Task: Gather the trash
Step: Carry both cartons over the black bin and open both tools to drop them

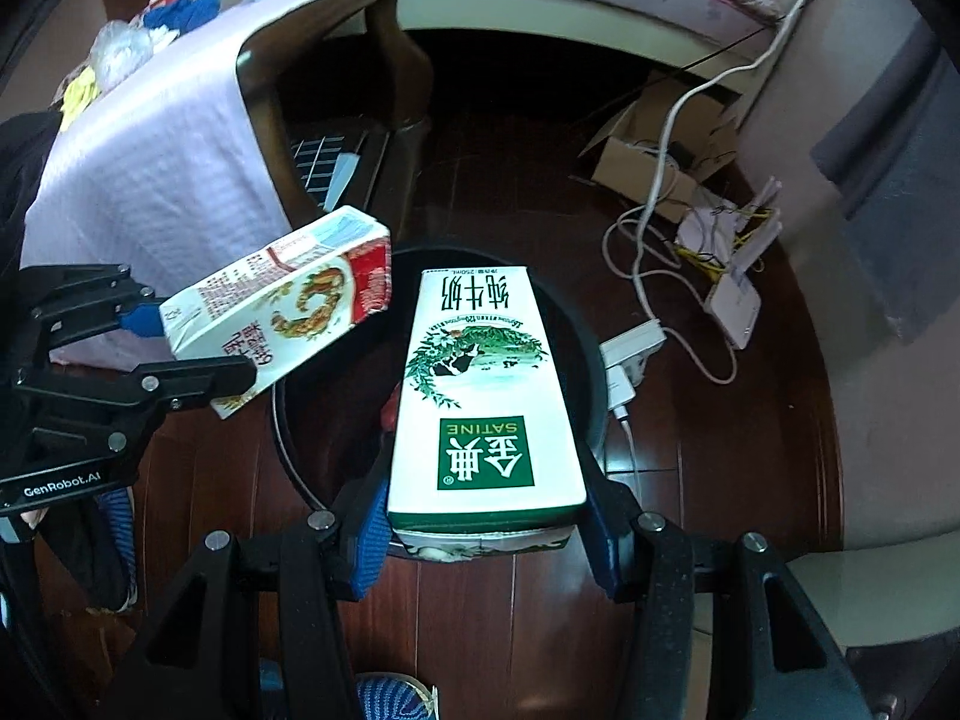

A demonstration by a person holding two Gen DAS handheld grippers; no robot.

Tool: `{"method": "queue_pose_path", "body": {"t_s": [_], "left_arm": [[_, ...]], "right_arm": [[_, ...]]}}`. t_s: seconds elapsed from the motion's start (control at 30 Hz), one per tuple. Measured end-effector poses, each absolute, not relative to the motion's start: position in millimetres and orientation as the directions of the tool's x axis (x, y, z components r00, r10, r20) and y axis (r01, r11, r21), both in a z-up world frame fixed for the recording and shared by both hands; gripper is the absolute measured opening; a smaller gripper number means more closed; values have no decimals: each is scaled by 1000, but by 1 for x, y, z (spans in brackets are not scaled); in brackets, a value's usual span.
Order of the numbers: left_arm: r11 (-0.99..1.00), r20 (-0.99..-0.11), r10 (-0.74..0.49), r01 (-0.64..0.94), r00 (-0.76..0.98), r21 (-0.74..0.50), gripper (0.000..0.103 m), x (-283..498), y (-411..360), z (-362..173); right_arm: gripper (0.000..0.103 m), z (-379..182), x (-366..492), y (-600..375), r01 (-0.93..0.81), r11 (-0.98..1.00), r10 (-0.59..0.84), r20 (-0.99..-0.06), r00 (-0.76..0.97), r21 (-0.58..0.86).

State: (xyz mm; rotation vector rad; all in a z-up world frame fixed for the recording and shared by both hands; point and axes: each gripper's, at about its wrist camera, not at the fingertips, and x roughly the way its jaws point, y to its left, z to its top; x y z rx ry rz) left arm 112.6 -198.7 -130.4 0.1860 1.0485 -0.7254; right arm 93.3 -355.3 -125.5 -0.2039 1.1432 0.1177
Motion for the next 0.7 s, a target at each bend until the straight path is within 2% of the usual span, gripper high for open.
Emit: {"method": "queue_pose_path", "body": {"t_s": [0.03, 0.07, 0.1, 0.13, 0.17, 0.33, 0.7], "left_arm": [[757, -848, -453, 621, 274, -204, 38, 116, -201, -134], [768, -850, -449, 606, 275, -209, 46, 118, -199, -137], [781, -851, -441, 589, 284, -209, 74, 120, -197, -139], [795, -848, -436, 570, 302, -205, 86, 120, -194, -139], [813, -844, -421, 551, 331, -190, 98, 120, -190, -138], [849, -851, -370, 508, 373, -146, 102, 121, -178, -144], [865, -841, -346, 489, 417, -113, 102, 119, -169, -140]], "right_arm": [[58, -129, 95, -354, -202, 974, -14, -913, 408, -105], [65, -132, 98, -352, -200, 972, -31, -914, 405, -121], [90, -136, 100, -352, -190, 969, -68, -911, 406, -157], [103, -138, 101, -352, -187, 965, -93, -905, 414, -185], [103, -140, 101, -354, -186, 962, -105, -903, 417, -198], [103, -145, 108, -367, -132, 958, -189, -906, 380, -255], [103, -143, 104, -363, -136, 950, -210, -897, 389, -281]]}}
